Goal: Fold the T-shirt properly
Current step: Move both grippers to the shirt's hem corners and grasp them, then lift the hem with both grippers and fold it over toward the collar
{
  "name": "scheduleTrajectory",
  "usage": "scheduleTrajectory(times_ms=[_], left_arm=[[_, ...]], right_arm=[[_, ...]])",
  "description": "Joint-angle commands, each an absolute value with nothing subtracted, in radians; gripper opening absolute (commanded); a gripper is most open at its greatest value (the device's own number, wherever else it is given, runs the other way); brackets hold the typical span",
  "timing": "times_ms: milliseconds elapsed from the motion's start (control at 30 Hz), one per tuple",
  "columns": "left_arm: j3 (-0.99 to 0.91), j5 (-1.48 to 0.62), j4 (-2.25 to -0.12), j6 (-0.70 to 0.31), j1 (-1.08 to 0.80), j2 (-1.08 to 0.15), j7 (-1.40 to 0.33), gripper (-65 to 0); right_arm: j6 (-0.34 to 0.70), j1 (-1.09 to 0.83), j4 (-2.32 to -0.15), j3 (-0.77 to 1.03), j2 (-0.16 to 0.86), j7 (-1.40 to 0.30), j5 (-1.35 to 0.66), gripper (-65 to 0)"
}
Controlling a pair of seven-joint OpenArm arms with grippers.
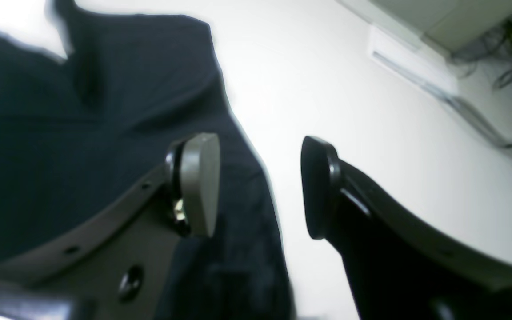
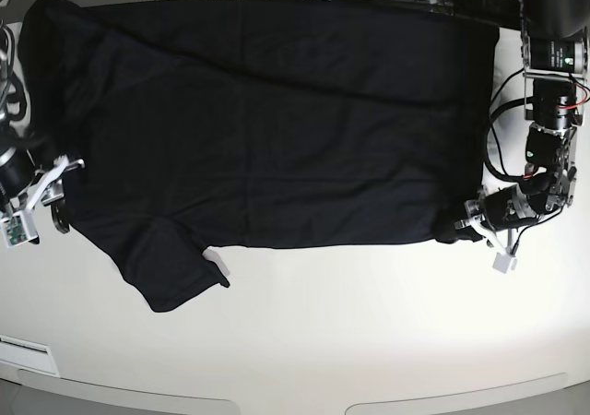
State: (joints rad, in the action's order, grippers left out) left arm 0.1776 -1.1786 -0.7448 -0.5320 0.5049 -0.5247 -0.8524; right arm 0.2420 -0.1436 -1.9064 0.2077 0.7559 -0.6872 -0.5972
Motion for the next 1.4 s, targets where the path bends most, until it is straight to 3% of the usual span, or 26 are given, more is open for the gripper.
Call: scheduleTrajectory(times_ms=[0, 300, 533, 733, 800, 1000, 1367], left_arm=[[0.181, -1.126, -0.744, -0.505, 0.507, -0.535, -0.889, -65.0], [0.181, -1.122, -0.744, -0.505, 0.505, -0.535, -0.899, -65.0], [0.181, -1.124, -0.744, -0.505, 0.505, -0.535, -0.899, -65.0], [0.181, -1.126, -0.744, -0.505, 0.505, -0.535, -0.899, -65.0], [0.181, -1.12, -0.744, -0.506, 0.505, -0.535, -0.899, -65.0], [0.181, -1.1, -0.744, -0.546, 0.51, -0.535, -0.898, -65.0], [0.181, -1.049, -0.746, -0.585, 0.643, -0.538, -0.944, -65.0]], right_arm=[[0.253, -0.077, -1.849, 0.218, 0.765, -0.667, -0.628, -33.3], [0.499, 0.385, -1.022, 0.208, 0.67, -0.848, -0.99, -33.3], [0.604, 0.53, -0.579, 0.207, 0.64, -0.862, -1.053, -33.3], [0.675, 0.525, -0.566, 0.188, 0.583, -0.959, -1.123, -33.3], [0.691, 0.529, -0.567, 0.154, 0.578, -0.955, -1.13, -36.0], [0.698, 0.532, -0.67, 0.064, 0.589, -0.955, -1.102, -64.2], [0.698, 0.524, -0.956, 0.036, 0.638, -0.955, -1.005, -65.0]])
